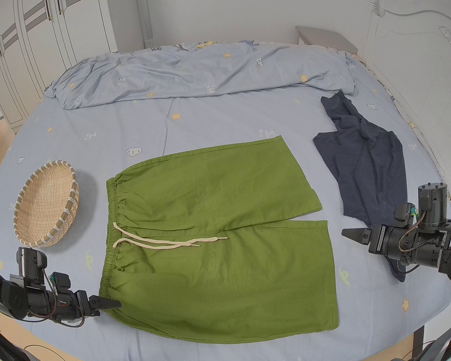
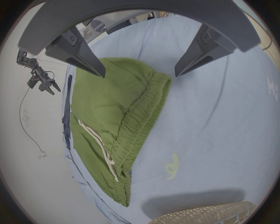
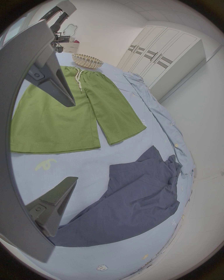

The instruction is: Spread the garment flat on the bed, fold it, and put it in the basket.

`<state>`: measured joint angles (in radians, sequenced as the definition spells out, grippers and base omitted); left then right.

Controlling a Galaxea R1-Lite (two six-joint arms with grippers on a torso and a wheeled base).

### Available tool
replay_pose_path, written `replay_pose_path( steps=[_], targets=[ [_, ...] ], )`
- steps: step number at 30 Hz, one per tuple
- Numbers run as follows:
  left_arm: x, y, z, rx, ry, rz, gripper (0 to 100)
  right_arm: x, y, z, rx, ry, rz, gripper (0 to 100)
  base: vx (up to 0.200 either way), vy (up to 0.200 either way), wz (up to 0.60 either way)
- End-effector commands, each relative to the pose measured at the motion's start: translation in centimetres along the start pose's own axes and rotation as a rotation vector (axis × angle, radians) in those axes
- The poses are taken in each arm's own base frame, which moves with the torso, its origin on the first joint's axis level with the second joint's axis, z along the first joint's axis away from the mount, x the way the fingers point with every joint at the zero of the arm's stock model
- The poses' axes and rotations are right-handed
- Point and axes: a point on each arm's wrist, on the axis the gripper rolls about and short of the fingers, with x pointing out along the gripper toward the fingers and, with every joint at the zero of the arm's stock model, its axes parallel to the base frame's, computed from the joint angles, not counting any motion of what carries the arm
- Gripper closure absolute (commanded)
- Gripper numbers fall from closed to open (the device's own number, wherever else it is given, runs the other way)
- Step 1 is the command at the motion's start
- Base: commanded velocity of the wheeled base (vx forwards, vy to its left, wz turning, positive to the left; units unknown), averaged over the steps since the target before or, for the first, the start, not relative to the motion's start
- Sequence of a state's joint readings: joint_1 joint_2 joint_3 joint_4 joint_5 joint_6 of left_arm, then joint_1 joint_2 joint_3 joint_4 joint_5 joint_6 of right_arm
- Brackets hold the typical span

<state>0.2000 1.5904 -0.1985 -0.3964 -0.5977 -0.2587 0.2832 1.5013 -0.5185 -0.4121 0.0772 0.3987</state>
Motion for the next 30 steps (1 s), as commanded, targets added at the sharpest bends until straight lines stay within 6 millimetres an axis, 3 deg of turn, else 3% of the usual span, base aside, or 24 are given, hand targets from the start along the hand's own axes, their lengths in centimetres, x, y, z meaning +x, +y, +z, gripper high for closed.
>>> replay_pose_path(
  steps=[1,13,14,25,30],
  targets=[
    [2.0,1.1,0.3,-0.035,0.056,-0.013,0,-0.1,0.1,0.0,0.000,-0.002,0.002,0,0.000,0.000,0.00],
    [3.0,1.3,1.3,0.004,0.009,-0.034,0,0.2,-0.1,-0.1,0.004,0.005,-0.007,0,0.000,0.000,0.00],
    [2.9,1.3,1.4,0.002,-0.008,-0.037,100,0.3,-0.2,-0.2,0.006,0.010,-0.010,0,0.000,0.000,0.00],
    [2.3,1.1,0.6,0.019,-0.048,-0.051,100,0.7,-0.3,-0.3,0.005,0.026,-0.016,0,0.000,0.000,0.00],
    [1.0,0.8,-0.5,0.031,-0.086,-0.052,100,0.6,-0.5,-0.6,0.009,0.035,-0.024,0,0.000,0.000,0.00]
  ],
)
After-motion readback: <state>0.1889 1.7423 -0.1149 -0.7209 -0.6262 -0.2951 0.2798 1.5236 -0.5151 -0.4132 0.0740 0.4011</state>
